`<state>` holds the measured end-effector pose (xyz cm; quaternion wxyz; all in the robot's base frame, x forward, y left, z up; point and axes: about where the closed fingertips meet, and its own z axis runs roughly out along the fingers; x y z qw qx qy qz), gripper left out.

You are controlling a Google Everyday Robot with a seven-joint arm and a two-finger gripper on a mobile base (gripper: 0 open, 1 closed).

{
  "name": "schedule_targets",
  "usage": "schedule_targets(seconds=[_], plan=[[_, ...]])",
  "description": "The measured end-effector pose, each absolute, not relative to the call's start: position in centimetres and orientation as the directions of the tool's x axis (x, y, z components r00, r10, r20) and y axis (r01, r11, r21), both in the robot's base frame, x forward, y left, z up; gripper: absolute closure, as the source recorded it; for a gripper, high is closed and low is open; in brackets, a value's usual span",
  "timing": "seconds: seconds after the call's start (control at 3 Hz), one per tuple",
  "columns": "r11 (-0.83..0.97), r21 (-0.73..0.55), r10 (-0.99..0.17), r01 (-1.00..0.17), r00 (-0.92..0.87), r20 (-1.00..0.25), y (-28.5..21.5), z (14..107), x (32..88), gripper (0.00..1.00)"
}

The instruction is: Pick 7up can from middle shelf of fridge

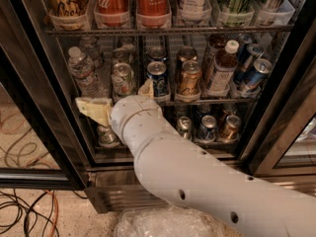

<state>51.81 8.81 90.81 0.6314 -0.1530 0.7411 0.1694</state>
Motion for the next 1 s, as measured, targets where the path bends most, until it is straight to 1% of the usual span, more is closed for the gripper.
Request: schedule_targets(seconds=[0.33,0.67,1.0], plan=[[0.895,0.057,-0.014,-0.442,-0.155,-0.988,8.9,90.9,51.8,0.00],[0.906,0.159,0.090,-0.391,-0.189,-0.978,9.2,90.8,52.8,0.00],[0.880,0.359,0.304,-0.310,-0.213,-0.929,9.9,90.8,54.3,0.00]])
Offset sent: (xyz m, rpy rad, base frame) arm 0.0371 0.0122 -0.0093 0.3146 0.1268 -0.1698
